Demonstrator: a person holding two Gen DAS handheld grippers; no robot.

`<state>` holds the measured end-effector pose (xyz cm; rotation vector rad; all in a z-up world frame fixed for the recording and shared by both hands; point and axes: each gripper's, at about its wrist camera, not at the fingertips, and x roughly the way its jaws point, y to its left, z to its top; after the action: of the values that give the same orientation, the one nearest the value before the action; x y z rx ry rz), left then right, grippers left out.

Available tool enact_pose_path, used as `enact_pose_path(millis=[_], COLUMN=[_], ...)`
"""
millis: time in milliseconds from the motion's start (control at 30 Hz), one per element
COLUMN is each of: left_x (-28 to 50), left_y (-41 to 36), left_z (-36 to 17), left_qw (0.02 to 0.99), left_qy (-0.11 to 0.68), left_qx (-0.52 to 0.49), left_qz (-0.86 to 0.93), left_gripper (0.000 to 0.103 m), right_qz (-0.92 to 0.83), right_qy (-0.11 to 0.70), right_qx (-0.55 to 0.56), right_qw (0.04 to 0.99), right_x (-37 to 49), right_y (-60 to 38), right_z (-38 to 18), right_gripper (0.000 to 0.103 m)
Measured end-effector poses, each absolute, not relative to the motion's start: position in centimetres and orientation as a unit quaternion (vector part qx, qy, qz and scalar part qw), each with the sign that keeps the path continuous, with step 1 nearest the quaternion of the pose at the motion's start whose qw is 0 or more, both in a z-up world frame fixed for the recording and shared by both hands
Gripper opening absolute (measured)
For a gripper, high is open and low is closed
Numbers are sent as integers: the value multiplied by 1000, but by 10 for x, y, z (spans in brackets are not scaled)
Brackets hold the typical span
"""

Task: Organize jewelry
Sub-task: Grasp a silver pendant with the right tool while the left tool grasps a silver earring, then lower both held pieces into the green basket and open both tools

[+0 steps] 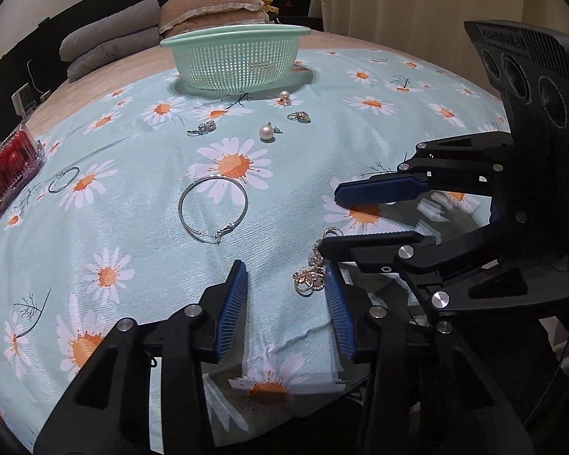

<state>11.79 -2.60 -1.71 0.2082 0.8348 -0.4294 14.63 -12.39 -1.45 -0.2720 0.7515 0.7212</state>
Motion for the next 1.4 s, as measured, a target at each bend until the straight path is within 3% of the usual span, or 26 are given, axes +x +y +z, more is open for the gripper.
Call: enact_pose_path(millis=[67, 133, 267, 533, 1400], left_x=[119, 119, 116, 116, 172], left_y=[-25, -25, -27, -21, -14], left_z=[-19, -20, -19, -9, 88], left_qw=[885, 884, 884, 886, 916], left_qy=[405, 406, 405, 402, 337], left_qx=[92, 91, 97, 76, 87], left_qz=[-211, -214, -213, -216, -197], left_gripper=[22, 15, 14, 7, 7], right_qz=[349, 348, 344, 343, 298], right_qy=[360, 358, 365, 372, 297], right_qx=[-134, -147, -129, -92, -83], right_qw=[855, 854, 855, 858, 903], right_x=[146, 142, 142, 142, 183], right_y=[-121, -118, -123, -143, -186], right_z=[-17, -20, -20, -8, 77], right_gripper=[22, 15, 3, 2, 2])
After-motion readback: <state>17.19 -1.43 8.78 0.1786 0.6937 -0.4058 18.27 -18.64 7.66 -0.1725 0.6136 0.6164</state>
